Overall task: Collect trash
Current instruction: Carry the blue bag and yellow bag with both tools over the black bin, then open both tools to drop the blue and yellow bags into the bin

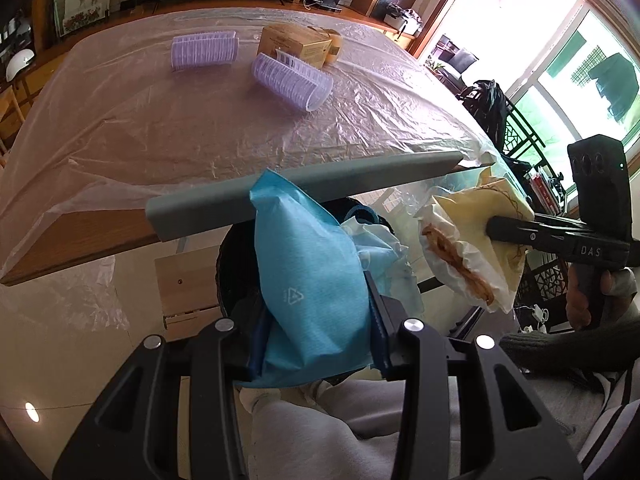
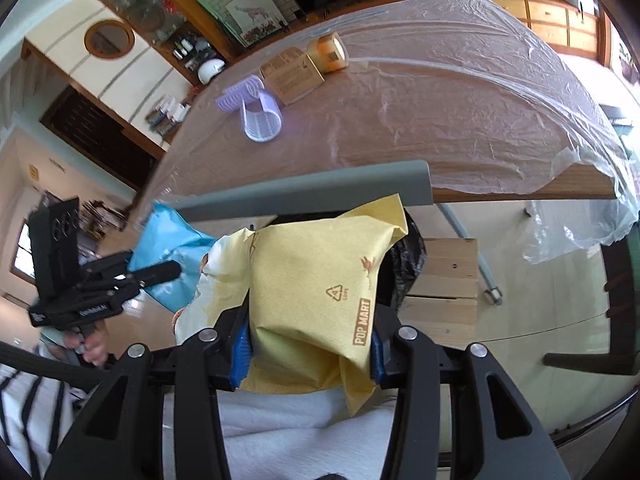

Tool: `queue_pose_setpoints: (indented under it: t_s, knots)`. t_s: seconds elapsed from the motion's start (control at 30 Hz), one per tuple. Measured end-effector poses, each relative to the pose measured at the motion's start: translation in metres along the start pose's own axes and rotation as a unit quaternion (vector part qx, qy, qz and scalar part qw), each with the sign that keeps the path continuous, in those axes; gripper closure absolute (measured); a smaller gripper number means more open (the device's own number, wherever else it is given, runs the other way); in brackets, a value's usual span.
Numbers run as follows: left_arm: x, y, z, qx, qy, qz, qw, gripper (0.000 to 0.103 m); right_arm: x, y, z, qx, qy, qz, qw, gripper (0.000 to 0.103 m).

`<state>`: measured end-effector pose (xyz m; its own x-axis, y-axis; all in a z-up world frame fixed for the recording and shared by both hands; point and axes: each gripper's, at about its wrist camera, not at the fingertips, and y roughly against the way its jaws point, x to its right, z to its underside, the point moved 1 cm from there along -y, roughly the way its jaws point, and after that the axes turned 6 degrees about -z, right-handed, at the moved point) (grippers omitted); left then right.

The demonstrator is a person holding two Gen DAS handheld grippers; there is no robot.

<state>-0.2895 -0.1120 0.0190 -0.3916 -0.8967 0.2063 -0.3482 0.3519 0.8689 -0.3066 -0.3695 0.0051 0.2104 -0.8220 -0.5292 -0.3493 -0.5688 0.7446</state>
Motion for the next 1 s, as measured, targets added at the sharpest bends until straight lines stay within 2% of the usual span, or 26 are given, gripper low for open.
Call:
queue_pose_setpoints:
  t_s: [0.33, 1.0]
  knots:
    - [0.005, -0.018, 0.003, -0.013, -0.011, -0.026, 0.9995, 0.061, -0.009, -0.027, 0.002, -0.027, 0.046, 0.053, 0.997, 0.060]
    - [0.012, -0.049, 0.007, -0.034, -0.048, -0.074, 0.9955, 0.061, -0.018, -0.073, 0.000, -0.058, 0.101, 0.104, 0.988, 0.060]
